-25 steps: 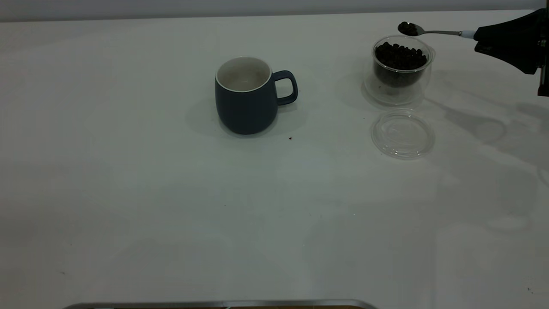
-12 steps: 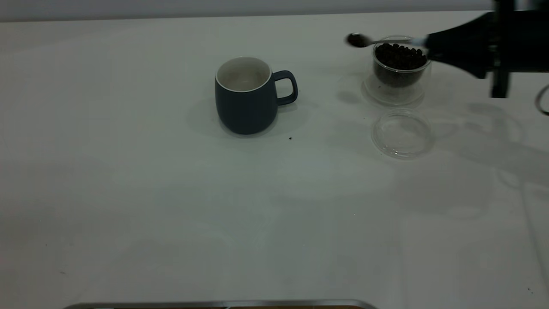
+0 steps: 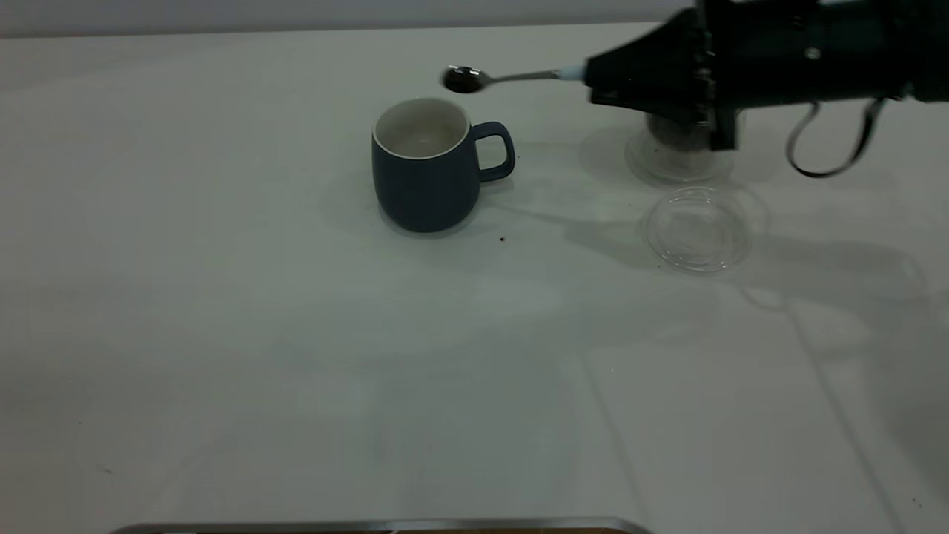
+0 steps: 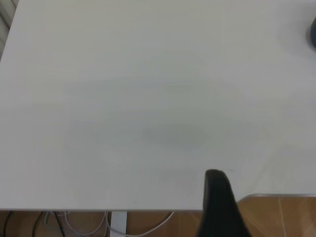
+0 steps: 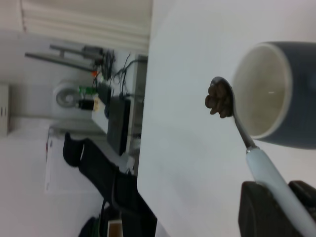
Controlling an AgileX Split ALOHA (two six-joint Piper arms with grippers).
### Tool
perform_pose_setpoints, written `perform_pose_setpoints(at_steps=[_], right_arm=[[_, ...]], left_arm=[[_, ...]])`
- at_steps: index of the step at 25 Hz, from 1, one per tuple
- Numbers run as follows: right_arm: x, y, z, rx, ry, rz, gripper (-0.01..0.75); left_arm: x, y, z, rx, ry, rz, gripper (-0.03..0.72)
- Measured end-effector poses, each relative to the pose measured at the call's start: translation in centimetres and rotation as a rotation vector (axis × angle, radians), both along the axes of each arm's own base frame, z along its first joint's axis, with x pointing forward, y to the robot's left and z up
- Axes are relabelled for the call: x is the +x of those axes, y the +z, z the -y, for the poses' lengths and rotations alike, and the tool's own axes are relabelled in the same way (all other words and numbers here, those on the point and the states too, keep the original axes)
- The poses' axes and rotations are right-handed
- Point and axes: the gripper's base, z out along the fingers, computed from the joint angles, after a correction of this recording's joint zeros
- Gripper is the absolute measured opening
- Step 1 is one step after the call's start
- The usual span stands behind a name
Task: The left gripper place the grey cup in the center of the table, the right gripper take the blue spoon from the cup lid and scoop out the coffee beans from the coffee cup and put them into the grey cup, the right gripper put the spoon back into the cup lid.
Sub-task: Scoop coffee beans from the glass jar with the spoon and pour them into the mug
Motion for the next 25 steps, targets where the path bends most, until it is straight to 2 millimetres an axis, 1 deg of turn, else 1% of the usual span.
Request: perform_pose_setpoints(at_steps=[5, 8, 13, 15, 18, 21, 25], right_arm=[[0.5, 0.5, -2.6, -0.035, 0.056, 0.049, 0.107], [1.0, 0.5, -3.3, -0.092, 0.059, 0.086, 0.107], [1.4, -0.1, -3.3, -0.202, 0.07, 0.187, 0.107], [1.5, -0.2, -3.2, -0.242, 0.098, 0.268, 0.107], [1.6, -0.1, -3.2, -0.3, 0.174, 0.452, 0.107], [1.6, -0.1, -3.2, -0.34, 0.234, 0.588, 0.107], [1.7, -0.2, -3.2, -0.376, 0.261, 0.653, 0.107]], left_arm=[[0.0, 0.0, 0.0, 0.0, 0.0, 0.0, 0.548], [0.0, 0.0, 0.0, 0.0, 0.0, 0.0, 0.548], [0.0, 0.0, 0.0, 0.0, 0.0, 0.0, 0.548], [0.0, 0.0, 0.0, 0.0, 0.0, 0.0, 0.548], [0.0, 0.0, 0.0, 0.002, -0.002, 0.0, 0.548], [0.0, 0.0, 0.0, 0.002, -0.002, 0.0, 0.548], [0.0, 0.0, 0.0, 0.002, -0.002, 0.0, 0.548]])
